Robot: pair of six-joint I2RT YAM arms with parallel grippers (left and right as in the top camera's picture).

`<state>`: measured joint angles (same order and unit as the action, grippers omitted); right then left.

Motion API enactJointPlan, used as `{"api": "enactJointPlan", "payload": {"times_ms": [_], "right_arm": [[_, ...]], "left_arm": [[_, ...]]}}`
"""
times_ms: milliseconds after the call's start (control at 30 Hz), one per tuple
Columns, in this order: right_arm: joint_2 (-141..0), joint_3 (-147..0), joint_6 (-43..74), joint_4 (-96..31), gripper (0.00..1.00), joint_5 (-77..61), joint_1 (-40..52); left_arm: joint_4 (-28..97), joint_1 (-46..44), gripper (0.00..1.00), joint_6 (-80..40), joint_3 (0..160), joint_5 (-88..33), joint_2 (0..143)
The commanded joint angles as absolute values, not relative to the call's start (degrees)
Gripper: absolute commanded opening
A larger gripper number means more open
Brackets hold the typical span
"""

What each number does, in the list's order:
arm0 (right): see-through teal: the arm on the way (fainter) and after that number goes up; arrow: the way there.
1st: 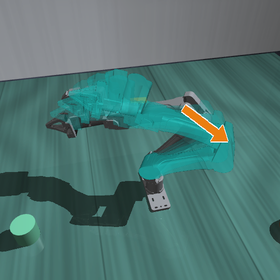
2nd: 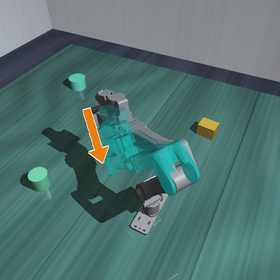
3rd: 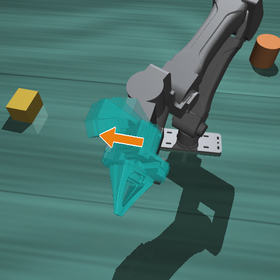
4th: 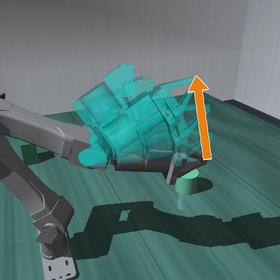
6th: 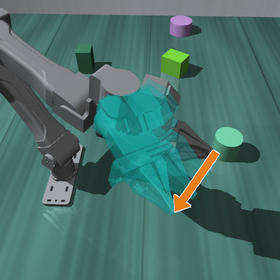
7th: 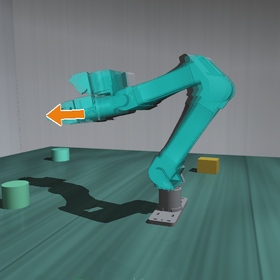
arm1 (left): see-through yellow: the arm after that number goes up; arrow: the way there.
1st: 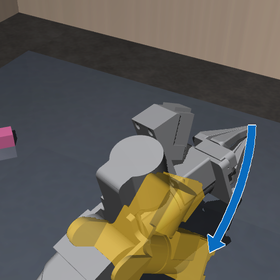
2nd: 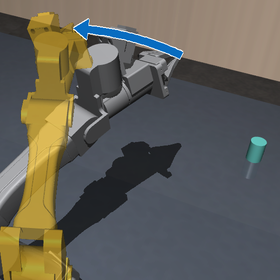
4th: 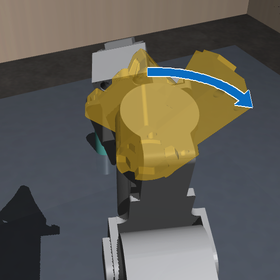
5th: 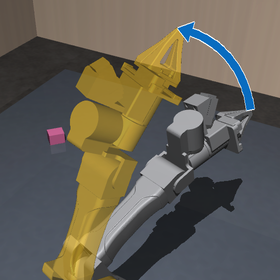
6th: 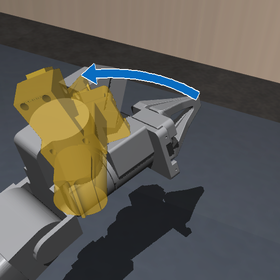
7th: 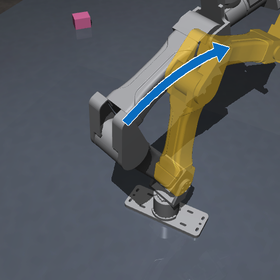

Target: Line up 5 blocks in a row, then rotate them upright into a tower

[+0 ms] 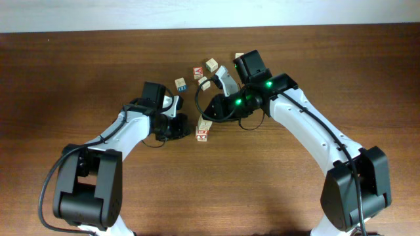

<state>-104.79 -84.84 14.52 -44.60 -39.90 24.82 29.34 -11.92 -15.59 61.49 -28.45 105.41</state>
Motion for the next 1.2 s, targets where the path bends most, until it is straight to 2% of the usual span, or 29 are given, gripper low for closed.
{"api": "enactJointPlan", "payload": {"times_ms": [0,233,467,1167], "right_arm": [[-106.74,-85.08,13.52,-45.17,0.22,-36.58,25.85],[-106.74,-85.84,12.93,-45.52,0.22,-36.1,27.11],[-106.74,-85.86,12.93,-45.52,0.28,-36.16,27.11],[-106.74,-87.55,12.45,-46.11,0.28,-36.42,28.88]], "left_arm": [[29.34,-11.81,0.0,-14.94,62.08,-27.97,103.9],[29.36,-11.88,0.0,-14.94,62.08,-27.14,103.9],[29.36,-11.84,0.0,-14.94,62.08,-27.14,103.9],[29.36,-11.84,0.0,-14.94,62.08,-26.94,103.9]]}}
